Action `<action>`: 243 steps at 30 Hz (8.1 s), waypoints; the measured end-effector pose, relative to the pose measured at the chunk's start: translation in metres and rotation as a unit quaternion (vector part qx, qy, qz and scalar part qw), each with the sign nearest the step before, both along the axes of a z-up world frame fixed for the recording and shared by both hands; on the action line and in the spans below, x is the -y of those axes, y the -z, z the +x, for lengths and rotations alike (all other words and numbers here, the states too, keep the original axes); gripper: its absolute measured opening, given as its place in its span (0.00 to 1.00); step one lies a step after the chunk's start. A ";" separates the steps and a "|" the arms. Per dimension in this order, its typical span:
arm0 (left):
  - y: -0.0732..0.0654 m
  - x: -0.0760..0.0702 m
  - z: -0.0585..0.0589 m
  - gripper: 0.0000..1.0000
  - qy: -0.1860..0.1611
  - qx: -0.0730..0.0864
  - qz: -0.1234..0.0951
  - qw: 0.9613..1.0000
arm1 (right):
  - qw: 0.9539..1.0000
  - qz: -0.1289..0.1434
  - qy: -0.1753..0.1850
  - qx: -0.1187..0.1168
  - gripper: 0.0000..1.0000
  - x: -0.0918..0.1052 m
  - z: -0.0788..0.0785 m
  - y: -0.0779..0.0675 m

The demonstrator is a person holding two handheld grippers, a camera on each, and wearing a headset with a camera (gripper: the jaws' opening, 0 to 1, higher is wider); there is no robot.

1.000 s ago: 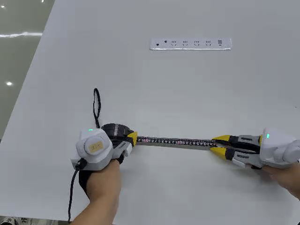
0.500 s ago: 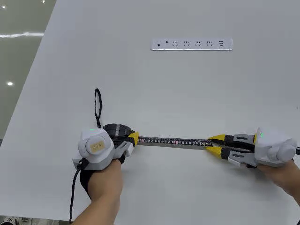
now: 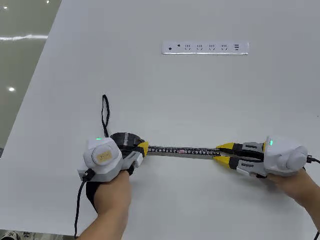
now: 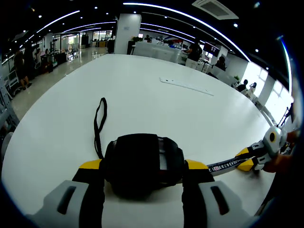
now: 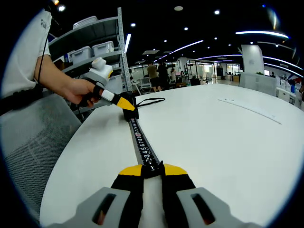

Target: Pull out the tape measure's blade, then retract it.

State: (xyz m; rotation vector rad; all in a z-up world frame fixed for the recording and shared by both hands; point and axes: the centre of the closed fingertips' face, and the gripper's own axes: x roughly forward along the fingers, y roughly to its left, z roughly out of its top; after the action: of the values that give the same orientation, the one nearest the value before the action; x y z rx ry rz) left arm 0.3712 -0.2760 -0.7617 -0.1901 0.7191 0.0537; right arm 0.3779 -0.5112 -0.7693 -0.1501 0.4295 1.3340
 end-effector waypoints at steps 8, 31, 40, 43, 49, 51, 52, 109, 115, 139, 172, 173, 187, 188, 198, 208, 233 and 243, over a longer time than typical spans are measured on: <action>0.000 0.000 0.000 0.64 -0.001 0.000 -0.001 1.000 | 1.000 0.001 -0.004 0.000 0.13 -0.009 0.003 0.004; 0.000 0.000 0.000 0.63 -0.005 -0.002 -0.001 1.000 | 1.000 0.001 -0.021 0.002 0.13 -0.046 0.007 0.007; 0.000 0.000 0.000 0.63 -0.004 -0.002 -0.003 1.000 | 0.999 0.001 -0.035 0.003 0.13 -0.063 0.005 0.007; 0.000 0.000 0.000 0.63 -0.005 -0.001 -0.004 1.000 | 0.999 0.001 -0.037 0.003 0.13 -0.068 0.005 0.007; 0.000 0.000 0.000 0.63 -0.006 -0.002 -0.005 1.000 | 0.999 0.002 -0.039 0.003 0.13 -0.078 0.005 0.007; 0.000 0.000 0.000 0.63 -0.003 -0.003 -0.003 1.000 | 0.999 0.002 -0.040 0.004 0.13 -0.080 0.004 0.007; 0.000 0.000 0.000 0.63 -0.004 -0.003 -0.004 1.000 | 0.999 0.002 -0.040 0.004 0.13 -0.082 0.003 0.007; 0.000 0.000 0.001 0.64 -0.003 -0.003 -0.005 1.000 | 0.997 0.004 -0.071 -0.002 0.13 -0.150 -0.005 0.007; 0.000 0.000 0.001 0.64 -0.006 -0.003 -0.007 1.000 | 0.997 0.005 -0.073 -0.001 0.13 -0.154 -0.006 0.009; 0.000 -0.001 0.000 0.63 -0.005 -0.002 -0.011 1.000 | 0.996 0.006 -0.083 0.003 0.13 -0.167 -0.010 0.009; 0.000 -0.002 0.001 0.63 -0.007 0.001 -0.017 1.000 | 0.994 0.002 -0.105 0.015 0.12 -0.185 -0.011 0.009; 0.000 -0.002 0.001 0.63 -0.007 0.001 -0.016 1.000 | 0.994 0.002 -0.105 0.016 0.12 -0.185 -0.011 0.009; 0.000 -0.001 0.001 0.65 -0.003 0.001 -0.018 1.000 | 0.996 0.002 -0.093 0.011 0.15 -0.185 -0.011 0.009; 0.000 -0.001 0.001 0.65 0.000 0.000 -0.017 1.000 | 0.996 0.001 -0.092 0.012 0.15 -0.185 -0.011 0.009; 0.002 -0.001 0.000 0.67 0.024 -0.008 -0.010 1.000 | 0.995 -0.003 -0.098 0.012 0.20 -0.183 -0.014 0.008; -0.001 0.004 -0.001 0.70 0.054 -0.003 -0.009 0.998 | 0.995 -0.006 -0.096 0.016 0.23 -0.182 -0.017 0.008; -0.008 0.007 -0.003 0.72 0.088 0.019 -0.041 0.995 | 0.997 -0.007 -0.079 0.007 0.30 -0.179 -0.021 0.008; -0.007 0.005 -0.009 0.71 0.112 0.019 -0.036 0.993 | 0.999 -0.007 -0.053 0.005 0.31 -0.170 -0.023 0.006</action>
State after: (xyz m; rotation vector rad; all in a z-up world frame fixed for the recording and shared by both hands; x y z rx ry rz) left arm 0.3625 -0.2811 -0.7544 -0.1785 0.7001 -0.1890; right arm 0.3546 -0.3411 -0.7751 -0.1928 0.4278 1.4351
